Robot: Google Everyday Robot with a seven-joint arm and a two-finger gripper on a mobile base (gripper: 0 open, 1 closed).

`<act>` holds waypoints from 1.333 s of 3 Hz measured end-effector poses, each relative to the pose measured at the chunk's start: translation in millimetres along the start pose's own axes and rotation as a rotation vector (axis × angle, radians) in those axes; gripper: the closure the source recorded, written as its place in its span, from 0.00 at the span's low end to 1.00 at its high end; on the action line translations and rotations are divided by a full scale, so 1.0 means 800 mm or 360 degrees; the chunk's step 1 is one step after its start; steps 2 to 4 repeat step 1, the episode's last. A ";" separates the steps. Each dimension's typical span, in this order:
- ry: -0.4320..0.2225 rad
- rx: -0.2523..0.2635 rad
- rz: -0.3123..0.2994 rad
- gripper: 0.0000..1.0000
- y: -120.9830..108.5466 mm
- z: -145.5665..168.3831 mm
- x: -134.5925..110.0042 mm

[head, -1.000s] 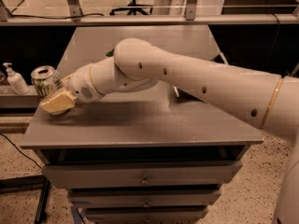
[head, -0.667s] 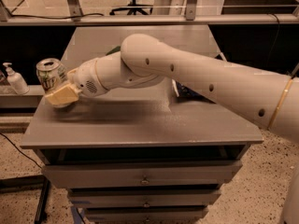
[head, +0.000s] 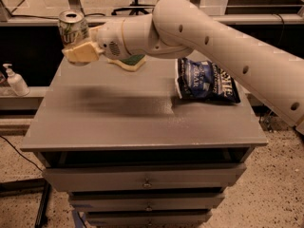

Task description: Pick 7up can

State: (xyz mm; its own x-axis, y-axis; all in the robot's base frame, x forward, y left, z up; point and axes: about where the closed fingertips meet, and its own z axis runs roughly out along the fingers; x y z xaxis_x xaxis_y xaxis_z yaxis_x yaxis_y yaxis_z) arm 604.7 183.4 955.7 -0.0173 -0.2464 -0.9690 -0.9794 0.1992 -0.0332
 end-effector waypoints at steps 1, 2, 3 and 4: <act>0.0000 0.0000 0.0000 1.00 0.000 0.000 0.000; 0.0000 0.0000 0.0000 1.00 0.000 0.000 0.000; 0.0000 0.0000 0.0000 1.00 0.000 0.000 0.000; 0.0000 0.0000 0.0000 1.00 0.000 0.000 0.000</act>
Offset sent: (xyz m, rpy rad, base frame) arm 0.0000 0.0000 0.0000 0.0000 0.0000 0.0000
